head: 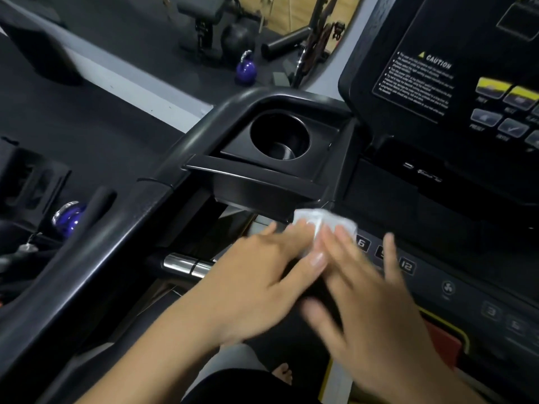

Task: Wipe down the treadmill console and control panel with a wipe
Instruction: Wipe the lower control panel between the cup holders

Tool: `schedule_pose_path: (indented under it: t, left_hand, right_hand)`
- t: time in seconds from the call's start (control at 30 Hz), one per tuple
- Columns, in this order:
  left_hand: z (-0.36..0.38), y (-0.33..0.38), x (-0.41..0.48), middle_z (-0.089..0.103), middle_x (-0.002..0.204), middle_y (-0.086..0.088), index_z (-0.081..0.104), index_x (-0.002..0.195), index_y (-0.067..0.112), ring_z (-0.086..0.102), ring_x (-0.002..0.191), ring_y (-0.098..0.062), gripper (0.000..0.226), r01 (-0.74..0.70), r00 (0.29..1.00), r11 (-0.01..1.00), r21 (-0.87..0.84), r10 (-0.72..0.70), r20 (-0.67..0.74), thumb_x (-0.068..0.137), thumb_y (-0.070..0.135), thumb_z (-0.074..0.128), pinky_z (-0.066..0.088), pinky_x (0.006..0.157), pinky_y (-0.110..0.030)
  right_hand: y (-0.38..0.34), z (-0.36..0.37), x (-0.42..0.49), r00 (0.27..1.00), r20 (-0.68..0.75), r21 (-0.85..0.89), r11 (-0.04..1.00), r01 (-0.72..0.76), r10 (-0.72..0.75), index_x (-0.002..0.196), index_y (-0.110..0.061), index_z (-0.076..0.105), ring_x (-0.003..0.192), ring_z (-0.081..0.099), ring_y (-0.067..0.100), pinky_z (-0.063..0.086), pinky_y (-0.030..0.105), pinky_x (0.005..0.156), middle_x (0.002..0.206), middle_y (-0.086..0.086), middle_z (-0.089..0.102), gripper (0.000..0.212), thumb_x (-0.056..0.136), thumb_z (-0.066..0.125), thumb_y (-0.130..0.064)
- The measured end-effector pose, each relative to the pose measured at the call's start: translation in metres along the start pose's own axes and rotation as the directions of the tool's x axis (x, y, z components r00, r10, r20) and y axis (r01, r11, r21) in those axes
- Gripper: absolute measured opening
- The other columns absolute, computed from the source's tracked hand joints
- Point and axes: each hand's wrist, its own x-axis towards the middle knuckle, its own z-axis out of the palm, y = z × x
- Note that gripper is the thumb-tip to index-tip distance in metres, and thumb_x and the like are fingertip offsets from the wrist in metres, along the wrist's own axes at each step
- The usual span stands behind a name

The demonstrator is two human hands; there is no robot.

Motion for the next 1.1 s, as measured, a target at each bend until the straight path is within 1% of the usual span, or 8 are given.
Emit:
schedule_pose_path:
  t: [0.1, 0.2, 0.37, 0.47, 0.67, 0.87, 1.03, 1.1]
  left_hand:
    - [0.006, 0.001, -0.026, 0.028, 0.158, 0.019, 0.043, 0.146, 0.033, 0.035, 0.139, -0.007, 0.063, 0.035, 0.999, 0.995, 0.092, -0.035, -0.01, 0.096, 0.063, 0.018, 0.016, 0.119, -0.021]
    - [0.013, -0.002, -0.006, 0.014, 0.164, 0.011, 0.025, 0.155, 0.03, 0.02, 0.148, -0.009, 0.07, 0.015, 0.999, 0.973, 0.232, -0.022, 0.027, 0.095, 0.062, 0.01, 0.014, 0.121, -0.031]
    - [0.011, 0.004, -0.003, 0.033, 0.157, 0.009, 0.034, 0.151, 0.032, 0.038, 0.138, -0.012, 0.065, -0.012, 1.0, 0.95, 0.312, 0.013, 0.001, 0.099, 0.061, 0.01, 0.029, 0.116, -0.029]
    - [0.008, 0.006, -0.028, 0.047, 0.15, 0.003, 0.051, 0.141, 0.033, 0.056, 0.123, -0.017, 0.063, 0.041, 0.999, 0.951, 0.307, -0.029, -0.046, 0.099, 0.064, 0.016, 0.046, 0.095, -0.027]
    - [0.012, 0.011, 0.025, 0.02, 0.163, -0.002, 0.017, 0.156, 0.032, 0.032, 0.142, -0.024, 0.074, 0.017, 1.0, 0.907, 0.42, -0.025, 0.012, 0.092, 0.066, 0.008, 0.012, 0.119, -0.026]
    - [0.015, 0.01, -0.025, 0.047, 0.148, -0.017, 0.049, 0.144, 0.028, 0.057, 0.123, -0.038, 0.066, 0.054, 0.998, 0.853, 0.519, -0.065, 0.003, 0.099, 0.066, 0.017, 0.039, 0.107, -0.04]
    - [0.012, 0.023, 0.024, 0.025, 0.159, -0.015, 0.02, 0.155, 0.035, 0.032, 0.141, -0.036, 0.082, 0.034, 0.997, 0.847, 0.53, -0.063, 0.036, 0.085, 0.074, 0.003, 0.017, 0.117, -0.03]
    - [0.015, 0.02, 0.027, 0.031, 0.156, -0.016, 0.023, 0.155, 0.031, 0.04, 0.136, -0.037, 0.08, 0.02, 0.999, 0.835, 0.549, -0.031, 0.01, 0.088, 0.073, 0.008, 0.021, 0.117, -0.034]
  right_hand:
    - [0.0, 0.004, -0.029, 0.997, 0.003, 0.01, 0.997, 0.076, -0.076, 0.142, -0.013, 0.049, 0.146, 0.027, 0.016, 0.015, 0.069, 0.109, 0.154, 0.001, 0.038, 0.072, 0.098, 0.021, -0.062]
    - [0.016, -0.006, -0.007, 0.999, -0.022, 0.006, 0.999, -0.034, 0.034, 0.146, -0.015, 0.043, 0.146, 0.027, 0.011, 0.011, 0.068, 0.114, 0.155, -0.002, 0.037, 0.066, 0.099, 0.026, -0.058]
    - [0.003, -0.005, -0.006, 0.996, -0.051, 0.04, 0.996, -0.077, 0.079, 0.147, -0.015, 0.041, 0.147, 0.022, 0.013, 0.015, 0.067, 0.114, 0.157, -0.002, 0.033, 0.062, 0.095, 0.035, -0.048]
    - [-0.001, 0.002, -0.036, 0.999, -0.051, 0.089, 0.996, -0.003, 0.008, 0.142, -0.017, 0.05, 0.146, 0.027, 0.013, 0.023, 0.072, 0.107, 0.154, -0.004, 0.039, 0.059, 0.09, 0.045, -0.044]
    - [0.019, -0.011, 0.011, 0.983, -0.024, 0.063, 0.981, -0.181, 0.183, 0.151, -0.017, 0.033, 0.149, 0.013, 0.01, 0.008, 0.067, 0.115, 0.16, -0.005, 0.025, 0.062, 0.091, 0.032, -0.035]
    - [-0.003, 0.004, -0.045, 0.999, -0.034, 0.111, 0.994, -0.015, 0.019, 0.143, -0.018, 0.048, 0.148, 0.022, 0.013, 0.019, 0.069, 0.109, 0.156, -0.004, 0.036, 0.069, 0.077, 0.048, -0.035]
    - [0.023, -0.011, -0.005, 0.987, -0.045, 0.068, 0.986, -0.154, 0.157, 0.148, -0.021, 0.041, 0.148, 0.019, 0.01, 0.009, 0.07, 0.113, 0.157, -0.009, 0.032, 0.06, 0.089, 0.036, -0.031]
    - [0.021, -0.012, -0.003, 0.982, -0.034, 0.058, 0.981, -0.183, 0.185, 0.149, -0.02, 0.038, 0.149, 0.016, 0.011, 0.007, 0.068, 0.114, 0.159, -0.007, 0.029, 0.061, 0.09, 0.033, -0.032]
